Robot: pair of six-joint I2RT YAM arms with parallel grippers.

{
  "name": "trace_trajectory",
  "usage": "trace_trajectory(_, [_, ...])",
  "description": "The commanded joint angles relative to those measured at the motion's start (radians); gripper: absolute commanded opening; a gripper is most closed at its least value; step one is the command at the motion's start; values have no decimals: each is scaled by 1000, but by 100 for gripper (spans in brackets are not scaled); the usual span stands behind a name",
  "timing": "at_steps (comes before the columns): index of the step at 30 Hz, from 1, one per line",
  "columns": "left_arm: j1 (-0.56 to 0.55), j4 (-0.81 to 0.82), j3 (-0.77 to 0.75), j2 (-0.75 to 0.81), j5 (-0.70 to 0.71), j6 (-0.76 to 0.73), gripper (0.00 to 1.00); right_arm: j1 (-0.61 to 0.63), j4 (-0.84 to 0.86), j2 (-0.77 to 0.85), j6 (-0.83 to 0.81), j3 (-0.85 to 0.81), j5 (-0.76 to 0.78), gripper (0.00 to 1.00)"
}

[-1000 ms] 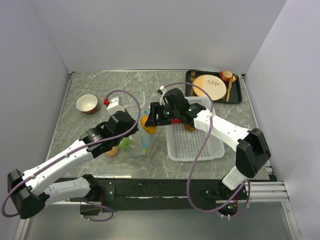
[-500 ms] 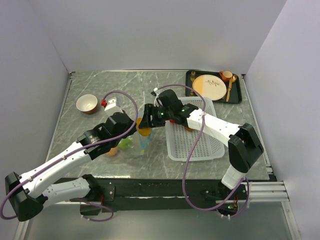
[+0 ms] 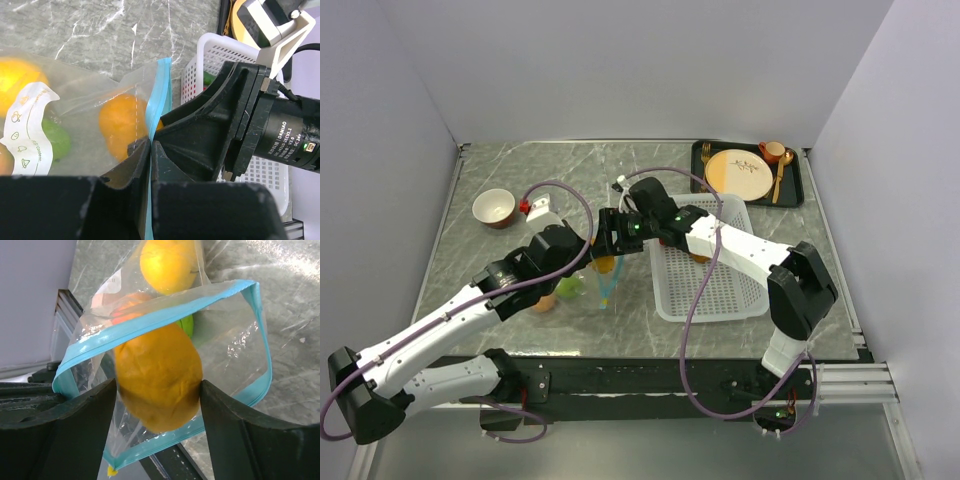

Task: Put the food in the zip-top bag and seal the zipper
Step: Place the fake fruit in the zipper food storage bag, then pick up the fake vegetable from the bin.

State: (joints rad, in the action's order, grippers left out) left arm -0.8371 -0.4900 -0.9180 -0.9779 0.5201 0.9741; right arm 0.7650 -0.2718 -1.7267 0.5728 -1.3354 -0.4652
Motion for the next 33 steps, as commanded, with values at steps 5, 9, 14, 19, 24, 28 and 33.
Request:
trace_trajectory(5, [3, 28, 10, 31, 17, 11, 10, 3, 23, 16, -28, -27, -20, 86])
trace_trajectory(9, [3, 16, 10, 42, 21, 12, 10, -9, 2, 53, -30, -10, 52, 86])
trace_trajectory(14, [3, 2, 18, 61, 37, 14, 11, -75, -69, 211, -33, 79, 247, 89])
trace_trajectory(19, [3, 21, 33, 73, 29, 6, 11, -191, -151, 340, -31, 185, 468, 98])
trace_trajectory(24, [3, 53, 45, 71, 8, 12, 11, -305, -179, 349, -63, 268, 554, 99])
trace_trajectory(28, [3, 59, 41, 64, -5, 5, 10, -339, -178, 302, -73, 300, 631, 99])
trace_trajectory(33, [3, 64, 48, 68, -8, 6, 7, -380, -123, 260, -56, 360, 616, 99])
